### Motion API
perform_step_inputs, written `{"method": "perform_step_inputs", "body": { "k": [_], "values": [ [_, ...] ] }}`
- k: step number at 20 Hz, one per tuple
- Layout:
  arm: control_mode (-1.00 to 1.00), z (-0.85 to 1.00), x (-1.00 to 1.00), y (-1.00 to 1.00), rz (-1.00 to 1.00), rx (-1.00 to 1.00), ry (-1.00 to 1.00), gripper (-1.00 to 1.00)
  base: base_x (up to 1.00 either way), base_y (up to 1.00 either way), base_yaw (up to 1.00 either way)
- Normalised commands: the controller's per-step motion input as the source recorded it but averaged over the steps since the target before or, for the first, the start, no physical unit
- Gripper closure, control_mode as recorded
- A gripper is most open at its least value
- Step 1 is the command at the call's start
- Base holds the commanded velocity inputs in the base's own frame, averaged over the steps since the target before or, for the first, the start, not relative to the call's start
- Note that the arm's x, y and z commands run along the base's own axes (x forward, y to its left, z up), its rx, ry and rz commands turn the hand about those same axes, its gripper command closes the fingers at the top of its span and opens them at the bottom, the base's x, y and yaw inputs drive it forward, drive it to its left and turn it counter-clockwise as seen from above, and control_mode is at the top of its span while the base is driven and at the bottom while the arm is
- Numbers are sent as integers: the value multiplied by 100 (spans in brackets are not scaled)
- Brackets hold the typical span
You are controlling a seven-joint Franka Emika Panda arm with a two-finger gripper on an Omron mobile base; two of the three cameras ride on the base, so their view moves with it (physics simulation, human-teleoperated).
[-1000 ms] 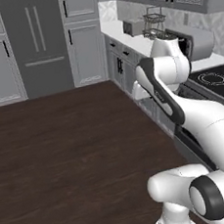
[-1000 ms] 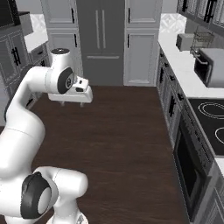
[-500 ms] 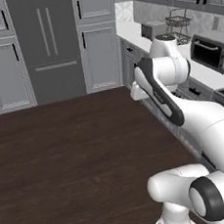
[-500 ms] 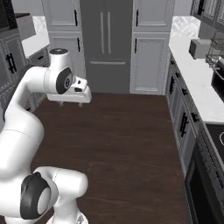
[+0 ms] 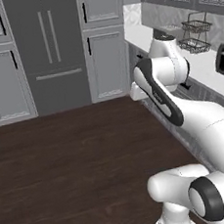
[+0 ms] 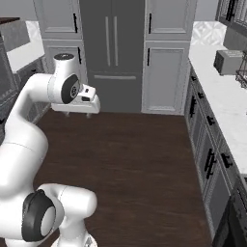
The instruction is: Navigate to the toaster.
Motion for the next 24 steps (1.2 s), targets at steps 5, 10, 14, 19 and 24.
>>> {"method": "perform_step_inputs", "body": {
  "k": [5,10,14,19,24],
  "values": [
    [100,0,0,0,0,0,0,-100,100,-19,0],
    [100,0,0,0,0,0,0,-100,100,-19,0],
    [100,0,0,0,0,0,0,-100,100,-9,-1],
    [100,0,0,0,0,0,0,-100,100,-7,-13],
    [100,0,0,0,0,0,0,-100,100,-10,-27]
  ]
}}
